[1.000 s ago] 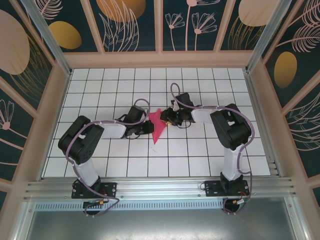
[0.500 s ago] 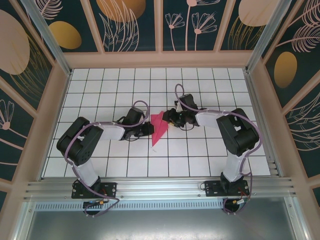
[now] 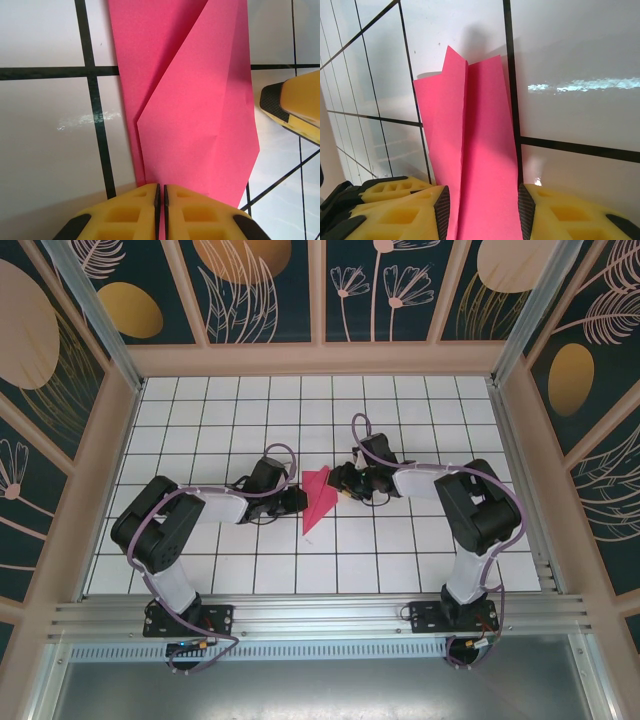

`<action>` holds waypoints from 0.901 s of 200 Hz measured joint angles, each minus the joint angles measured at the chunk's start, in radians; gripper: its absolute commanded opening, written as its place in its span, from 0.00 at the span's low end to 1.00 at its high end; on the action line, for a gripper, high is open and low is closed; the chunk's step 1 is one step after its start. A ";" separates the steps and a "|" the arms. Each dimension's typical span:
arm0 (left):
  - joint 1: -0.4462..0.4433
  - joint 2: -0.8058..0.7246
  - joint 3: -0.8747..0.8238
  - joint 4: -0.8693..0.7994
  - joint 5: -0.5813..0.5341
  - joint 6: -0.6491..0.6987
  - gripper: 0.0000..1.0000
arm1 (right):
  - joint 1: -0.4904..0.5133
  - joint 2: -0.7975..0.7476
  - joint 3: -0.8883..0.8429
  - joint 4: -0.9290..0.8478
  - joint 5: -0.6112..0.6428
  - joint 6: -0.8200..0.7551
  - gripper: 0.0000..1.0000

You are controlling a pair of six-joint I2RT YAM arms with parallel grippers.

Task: Fold a paper plane with a square sheet of paper (pick it up from the middle)
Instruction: Move the paper to the center of the table, then turn over the paper at the center of the table.

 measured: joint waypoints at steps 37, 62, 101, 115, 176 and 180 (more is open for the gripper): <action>0.000 0.000 0.000 0.000 0.000 0.000 0.15 | 0.000 -0.018 -0.002 -0.013 0.035 0.006 0.46; 0.000 0.000 0.000 0.000 0.000 0.000 0.15 | 0.001 -0.019 -0.006 -0.016 0.040 0.014 0.46; 0.000 0.000 0.000 0.000 0.000 0.000 0.15 | 0.014 -0.003 -0.007 -0.016 0.034 0.015 0.46; 0.000 0.000 0.000 -0.001 0.000 0.000 0.15 | 0.024 0.014 -0.006 -0.014 0.035 0.017 0.46; 0.000 0.001 0.000 0.000 0.001 0.000 0.15 | 0.040 0.018 -0.002 0.000 0.020 0.032 0.44; 0.000 0.001 0.000 0.000 0.002 0.000 0.15 | 0.042 0.018 -0.002 0.002 0.017 0.034 0.44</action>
